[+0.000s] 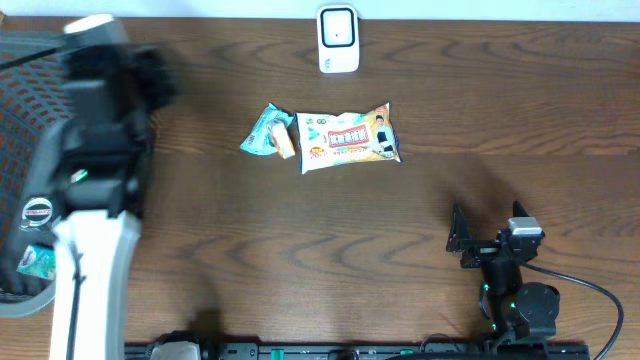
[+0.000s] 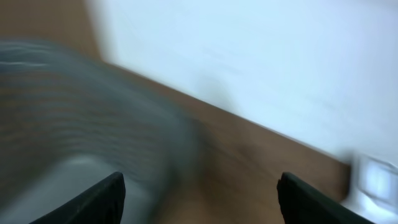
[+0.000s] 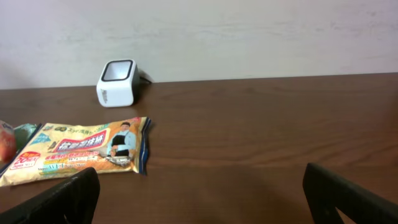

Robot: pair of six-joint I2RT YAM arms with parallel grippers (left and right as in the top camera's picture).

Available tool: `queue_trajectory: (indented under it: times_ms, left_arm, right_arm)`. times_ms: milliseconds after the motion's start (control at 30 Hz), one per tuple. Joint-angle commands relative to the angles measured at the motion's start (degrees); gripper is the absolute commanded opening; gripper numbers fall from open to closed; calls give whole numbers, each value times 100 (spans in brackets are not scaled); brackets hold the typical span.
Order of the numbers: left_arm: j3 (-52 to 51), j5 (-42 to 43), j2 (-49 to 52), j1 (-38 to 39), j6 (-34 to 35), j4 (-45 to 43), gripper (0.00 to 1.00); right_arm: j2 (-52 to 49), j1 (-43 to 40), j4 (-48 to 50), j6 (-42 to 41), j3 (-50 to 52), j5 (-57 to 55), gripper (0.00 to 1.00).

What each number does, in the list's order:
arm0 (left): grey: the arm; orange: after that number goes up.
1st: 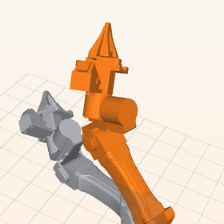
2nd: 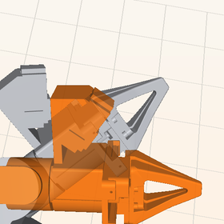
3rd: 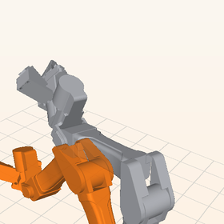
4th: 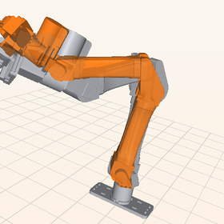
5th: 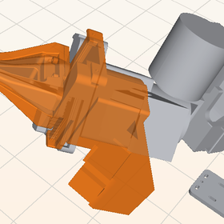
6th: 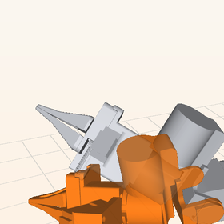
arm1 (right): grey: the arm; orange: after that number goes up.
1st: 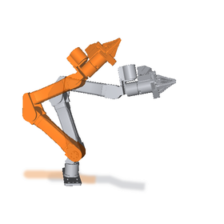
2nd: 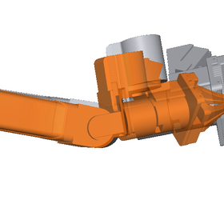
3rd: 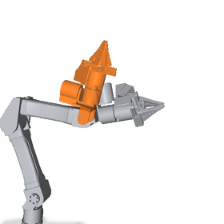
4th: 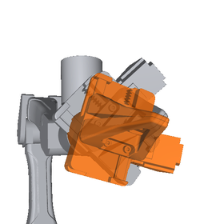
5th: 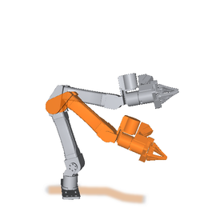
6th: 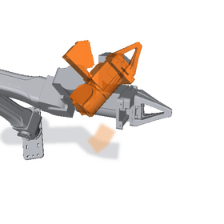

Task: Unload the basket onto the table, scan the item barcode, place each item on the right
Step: 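Reach the left gripper into the basket and grasp the tissue pack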

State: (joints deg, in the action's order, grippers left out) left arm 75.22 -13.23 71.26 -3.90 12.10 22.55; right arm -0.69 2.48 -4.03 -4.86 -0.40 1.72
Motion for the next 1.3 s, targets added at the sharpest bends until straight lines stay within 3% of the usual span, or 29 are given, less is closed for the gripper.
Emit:
queue_trajectory:
  times_ms: [0, 200, 333, 433, 1067, 1267]
  left_arm:
    - [42, -1021, -234, -955, -26, 354, 77]
    - [11, -1021, -81, -2566, 35, 1303, 91]
    - [-160, -1019, 251, -3458, 920, 1853, 96]
    - [-278, -1019, 581, -3818, 1202, 2264, 98]
    - [-378, -999, 3082, -3921, 1292, 2424, 90]
    - [-378, -999, 3534, -3921, 1290, 2216, 76]
  right_arm:
    - [31, -2, -24, 87, 9, -4, 99]
    - [31, -2, -26, 87, 9, -4, 99]
    - [31, -2, -26, 87, 9, -4, 99]
    - [31, -2, -26, 87, 9, -4, 99]
    - [31, -2, -24, 87, 9, -4, 99]
    - [31, -2, -24, 87, 9, -4, 99]
